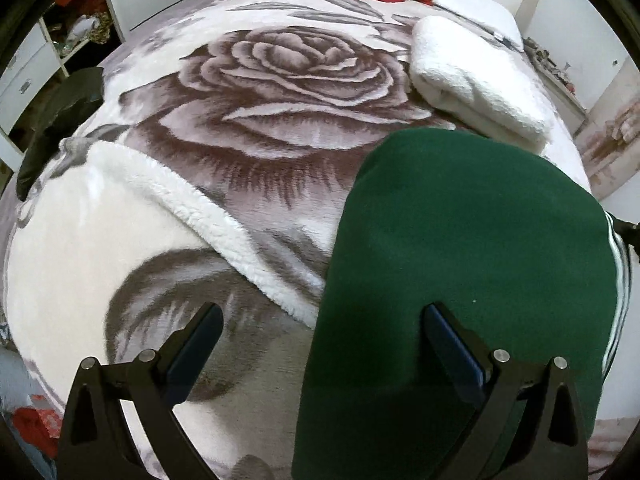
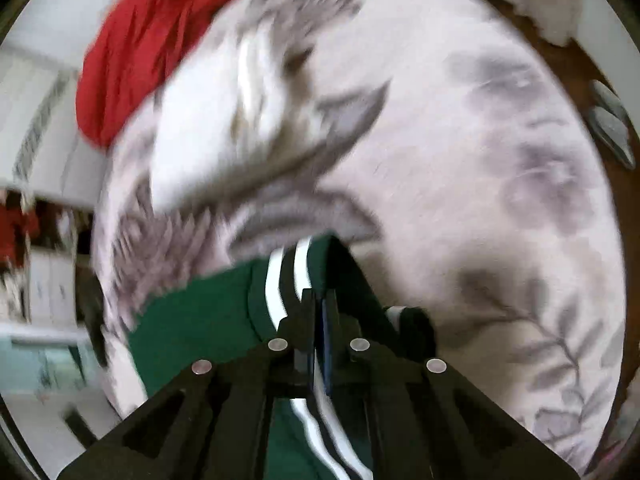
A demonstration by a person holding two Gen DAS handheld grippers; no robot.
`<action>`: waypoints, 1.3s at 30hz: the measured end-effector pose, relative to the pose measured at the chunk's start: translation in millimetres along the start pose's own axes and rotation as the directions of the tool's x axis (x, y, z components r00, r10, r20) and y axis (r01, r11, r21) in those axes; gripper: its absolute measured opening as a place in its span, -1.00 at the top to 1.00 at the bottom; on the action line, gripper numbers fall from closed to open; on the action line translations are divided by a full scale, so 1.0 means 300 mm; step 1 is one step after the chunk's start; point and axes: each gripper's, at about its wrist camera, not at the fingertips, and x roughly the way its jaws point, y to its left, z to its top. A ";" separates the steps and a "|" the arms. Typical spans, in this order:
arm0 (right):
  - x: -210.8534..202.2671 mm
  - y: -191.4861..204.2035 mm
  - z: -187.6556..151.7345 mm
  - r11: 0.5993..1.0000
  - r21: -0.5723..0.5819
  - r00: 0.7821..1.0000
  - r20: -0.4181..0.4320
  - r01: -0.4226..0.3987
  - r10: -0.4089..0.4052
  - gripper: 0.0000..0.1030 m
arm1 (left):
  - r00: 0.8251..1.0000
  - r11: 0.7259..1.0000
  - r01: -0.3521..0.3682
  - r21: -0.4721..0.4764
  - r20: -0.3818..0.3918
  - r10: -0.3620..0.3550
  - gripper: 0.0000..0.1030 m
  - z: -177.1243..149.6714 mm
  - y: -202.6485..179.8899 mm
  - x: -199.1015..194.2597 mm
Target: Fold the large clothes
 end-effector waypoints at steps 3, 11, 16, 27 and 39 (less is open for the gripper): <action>0.011 -0.069 0.019 0.999 0.028 0.998 -0.044 0.047 -0.045 0.95 | 1.000 1.000 -0.016 0.004 0.001 0.016 -1.00 0.005 -0.011 -0.005; 0.042 -0.174 -0.106 0.978 0.112 0.937 -0.287 -0.175 0.200 -0.42 | 0.969 0.969 -0.245 -0.030 -0.021 0.245 -1.00 -0.079 0.093 -0.077; 0.032 -0.315 -0.380 0.978 0.188 0.902 -0.402 -0.089 0.159 -0.50 | 0.920 0.922 -0.385 -0.047 -0.103 0.379 -1.00 -0.302 0.190 -0.046; 0.190 -0.498 -0.763 0.626 0.725 0.785 -0.195 -0.288 0.588 0.25 | 0.942 0.922 -0.307 -0.237 -0.213 0.259 -1.00 -0.491 0.301 0.151; -0.132 -0.302 -0.525 0.980 0.196 0.987 -0.148 -0.030 0.059 0.87 | 0.948 0.915 -0.251 -0.316 -0.271 0.167 -1.00 -0.441 0.339 0.106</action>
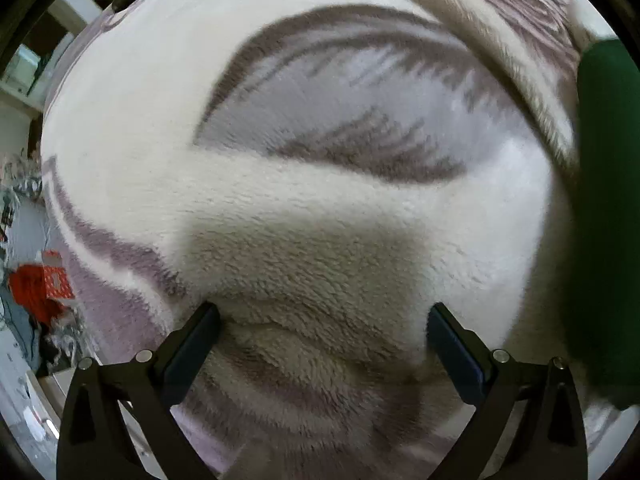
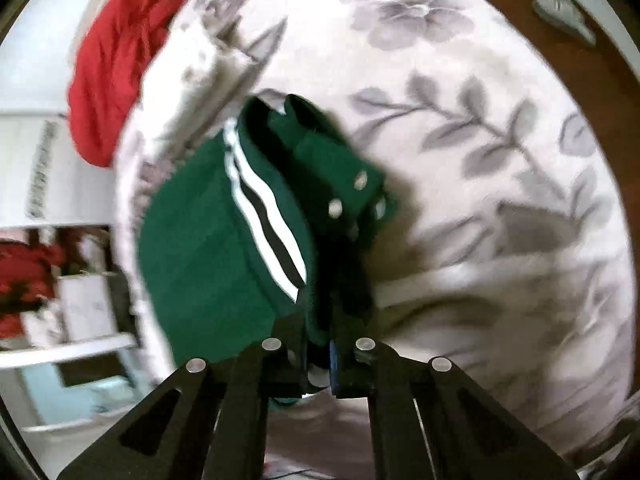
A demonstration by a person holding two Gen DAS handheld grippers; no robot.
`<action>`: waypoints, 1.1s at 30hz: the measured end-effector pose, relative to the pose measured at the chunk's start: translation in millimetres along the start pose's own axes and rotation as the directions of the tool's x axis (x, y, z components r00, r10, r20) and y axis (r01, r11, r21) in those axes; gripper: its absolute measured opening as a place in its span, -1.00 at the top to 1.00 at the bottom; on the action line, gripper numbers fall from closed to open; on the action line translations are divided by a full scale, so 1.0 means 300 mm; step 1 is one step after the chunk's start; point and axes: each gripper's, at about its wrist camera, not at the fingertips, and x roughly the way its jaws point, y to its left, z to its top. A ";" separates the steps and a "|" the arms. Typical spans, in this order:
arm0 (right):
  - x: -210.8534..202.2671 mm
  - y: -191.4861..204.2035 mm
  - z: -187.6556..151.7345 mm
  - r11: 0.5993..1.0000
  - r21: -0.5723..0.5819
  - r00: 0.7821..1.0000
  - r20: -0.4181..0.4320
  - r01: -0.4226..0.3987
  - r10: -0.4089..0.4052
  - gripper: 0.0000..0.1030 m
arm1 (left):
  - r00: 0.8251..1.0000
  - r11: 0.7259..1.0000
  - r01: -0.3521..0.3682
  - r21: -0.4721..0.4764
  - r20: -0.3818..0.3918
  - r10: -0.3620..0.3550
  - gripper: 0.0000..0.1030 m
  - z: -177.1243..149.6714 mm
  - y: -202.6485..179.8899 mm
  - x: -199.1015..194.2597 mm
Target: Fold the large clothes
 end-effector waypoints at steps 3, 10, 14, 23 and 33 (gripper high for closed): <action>0.154 -0.073 0.015 0.992 -0.016 0.990 -0.063 0.125 -0.125 0.87 | 0.999 0.999 0.018 -0.028 0.048 -0.016 -1.00 0.036 0.008 -0.099; 0.153 -0.015 0.070 0.987 0.021 0.972 -0.177 0.160 -0.154 0.70 | 0.976 0.997 0.013 0.081 0.214 -0.030 -1.00 0.082 -0.120 -0.340; 0.026 0.237 0.123 0.959 -0.209 0.975 -0.073 0.193 -0.212 -0.09 | 0.969 0.993 -0.035 0.116 0.246 0.005 -1.00 0.136 -0.199 -0.349; 0.397 1.161 0.085 0.647 -0.756 0.927 -0.309 -0.103 -0.213 -0.47 | 0.979 0.995 -0.078 0.066 0.194 0.064 -1.00 0.297 -0.179 -0.236; 0.995 1.510 -0.075 0.264 -0.950 0.672 -0.305 -0.166 -0.675 -0.12 | 0.985 0.993 -0.106 0.054 0.145 0.097 -1.00 0.359 -0.100 -0.084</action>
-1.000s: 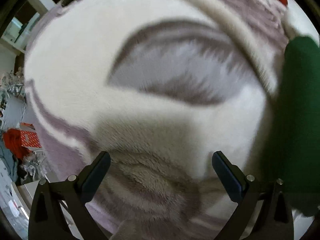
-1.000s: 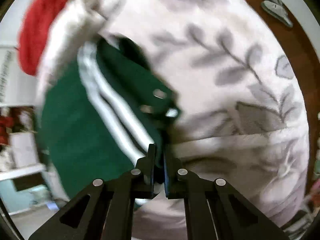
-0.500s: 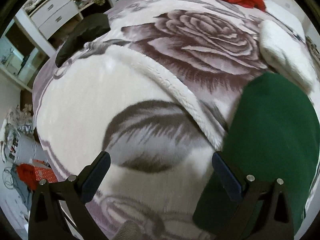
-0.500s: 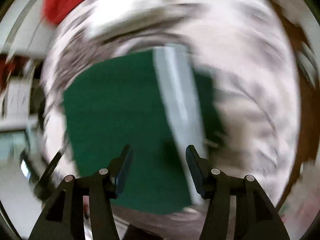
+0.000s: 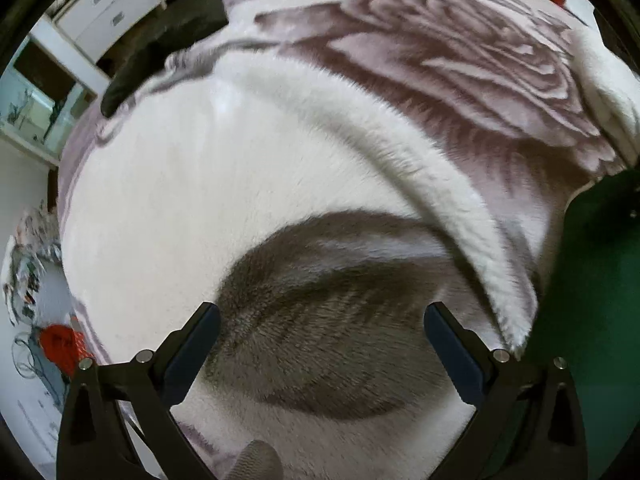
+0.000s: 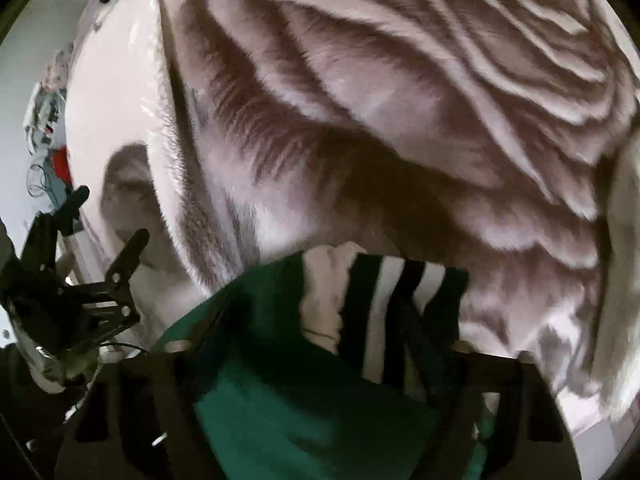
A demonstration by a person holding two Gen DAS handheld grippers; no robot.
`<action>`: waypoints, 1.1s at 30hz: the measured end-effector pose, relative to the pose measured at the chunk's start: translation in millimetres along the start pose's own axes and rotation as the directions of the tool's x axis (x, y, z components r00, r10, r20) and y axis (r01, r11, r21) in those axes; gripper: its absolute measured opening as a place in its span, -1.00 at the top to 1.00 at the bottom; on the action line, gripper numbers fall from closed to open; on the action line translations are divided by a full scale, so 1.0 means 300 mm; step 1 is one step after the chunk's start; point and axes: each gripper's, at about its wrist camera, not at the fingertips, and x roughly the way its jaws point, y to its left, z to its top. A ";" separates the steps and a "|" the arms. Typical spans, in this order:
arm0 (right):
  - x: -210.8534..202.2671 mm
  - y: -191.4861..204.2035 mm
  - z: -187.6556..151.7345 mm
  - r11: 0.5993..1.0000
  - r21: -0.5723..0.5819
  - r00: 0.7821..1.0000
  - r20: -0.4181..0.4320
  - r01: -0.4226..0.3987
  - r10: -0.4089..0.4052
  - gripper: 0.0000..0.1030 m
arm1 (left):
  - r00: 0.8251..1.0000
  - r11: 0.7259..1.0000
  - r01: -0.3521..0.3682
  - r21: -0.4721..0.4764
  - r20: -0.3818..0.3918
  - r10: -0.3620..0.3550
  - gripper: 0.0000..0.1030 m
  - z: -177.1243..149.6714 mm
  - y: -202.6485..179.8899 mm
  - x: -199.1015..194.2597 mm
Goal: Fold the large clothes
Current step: 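Grasp the striped cuff edge with the right gripper and pull it onto the bundle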
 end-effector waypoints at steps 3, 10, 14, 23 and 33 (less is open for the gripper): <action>-0.037 -0.104 -0.008 0.927 0.312 0.978 0.055 -0.208 0.201 0.45 | 1.000 1.000 0.014 -0.017 -0.006 -0.014 -1.00 -0.003 0.024 0.019; 0.032 -0.385 -0.136 0.547 0.651 0.831 0.254 -0.526 0.495 0.59 | 0.999 0.999 0.037 -0.015 -0.011 -0.037 -1.00 0.010 0.034 0.014; -0.083 -0.370 -0.174 0.594 0.526 0.787 0.310 -0.609 0.533 -0.06 | 0.996 0.996 0.088 -0.002 0.022 -0.088 -1.00 0.048 0.024 -0.051; -0.352 -0.577 -0.861 0.699 0.533 0.788 0.612 -0.477 0.071 -0.45 | 0.942 0.938 0.314 0.145 0.077 -0.327 -1.00 0.203 -0.263 -0.194; 0.104 -0.826 -1.237 0.481 0.661 0.770 0.636 -0.576 0.048 -0.34 | 0.982 0.938 0.170 0.301 0.029 -0.187 -1.00 0.314 -0.568 -0.030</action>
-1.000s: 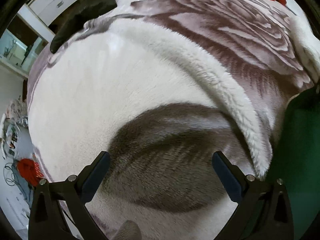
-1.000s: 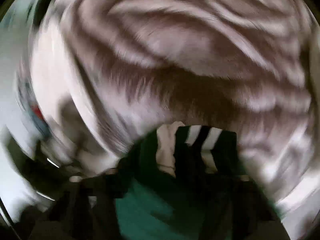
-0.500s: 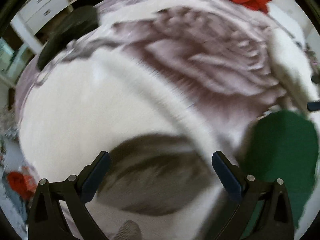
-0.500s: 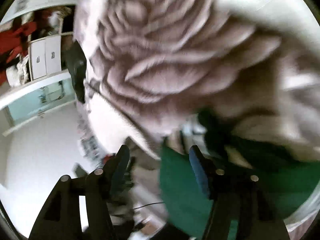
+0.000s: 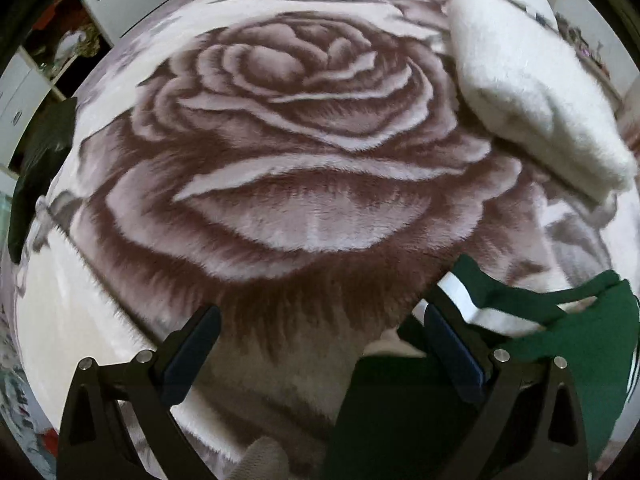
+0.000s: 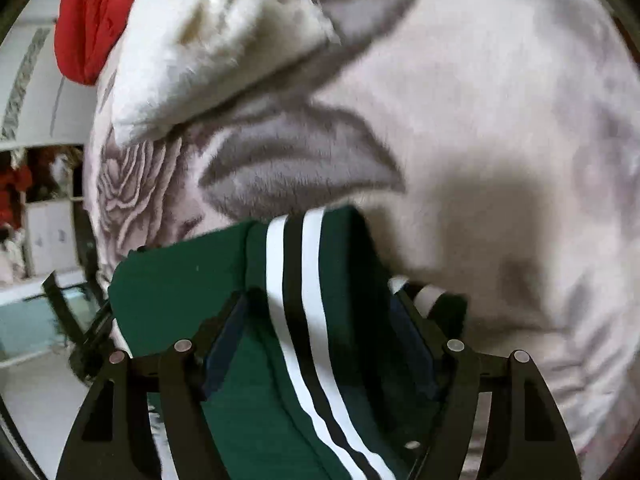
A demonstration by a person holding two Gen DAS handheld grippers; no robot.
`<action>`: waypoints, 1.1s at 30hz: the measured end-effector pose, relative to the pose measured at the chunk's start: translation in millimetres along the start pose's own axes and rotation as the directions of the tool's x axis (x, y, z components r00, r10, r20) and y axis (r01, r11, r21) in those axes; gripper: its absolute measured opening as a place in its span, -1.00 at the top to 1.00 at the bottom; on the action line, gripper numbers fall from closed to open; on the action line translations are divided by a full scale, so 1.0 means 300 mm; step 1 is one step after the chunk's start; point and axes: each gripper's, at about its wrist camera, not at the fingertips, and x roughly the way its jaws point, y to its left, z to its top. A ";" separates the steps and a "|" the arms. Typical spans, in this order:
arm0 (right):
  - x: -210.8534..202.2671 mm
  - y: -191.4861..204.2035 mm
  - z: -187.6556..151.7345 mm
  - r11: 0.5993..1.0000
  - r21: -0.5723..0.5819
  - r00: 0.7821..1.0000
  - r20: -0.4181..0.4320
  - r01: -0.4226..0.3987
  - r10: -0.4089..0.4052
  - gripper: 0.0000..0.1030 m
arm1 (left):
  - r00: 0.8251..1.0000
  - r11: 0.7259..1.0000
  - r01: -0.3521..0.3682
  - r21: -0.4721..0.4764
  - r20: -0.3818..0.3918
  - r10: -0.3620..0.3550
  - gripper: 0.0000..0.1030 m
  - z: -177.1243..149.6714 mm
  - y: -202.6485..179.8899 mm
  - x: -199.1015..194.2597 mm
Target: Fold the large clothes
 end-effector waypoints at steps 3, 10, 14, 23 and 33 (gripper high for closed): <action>-0.010 -0.006 -0.044 1.000 0.013 0.999 0.044 -0.006 0.005 0.94 | 1.000 0.999 -0.028 0.027 0.000 0.028 -1.00 0.006 -0.014 -0.006; -0.079 -0.085 -0.087 0.989 0.140 0.988 0.138 0.052 -0.072 0.95 | 0.995 0.990 -0.100 0.102 0.026 0.098 -1.00 0.023 -0.087 -0.026; -0.027 -0.065 -0.070 0.996 0.075 0.996 0.070 0.057 -0.063 0.92 | 0.993 0.992 -0.108 0.067 0.047 0.105 -1.00 0.001 -0.047 -0.089; -0.017 -0.148 -0.243 0.996 -0.042 0.997 -0.025 -0.073 0.072 -0.65 | 0.965 0.961 0.250 -0.117 -0.046 -0.257 -1.00 -0.344 0.146 -0.189; 0.191 -0.323 -0.306 0.936 0.005 0.934 -0.064 -0.352 0.352 -0.98 | 0.692 0.648 0.677 -0.349 0.001 -0.722 -1.00 -0.488 0.178 -0.047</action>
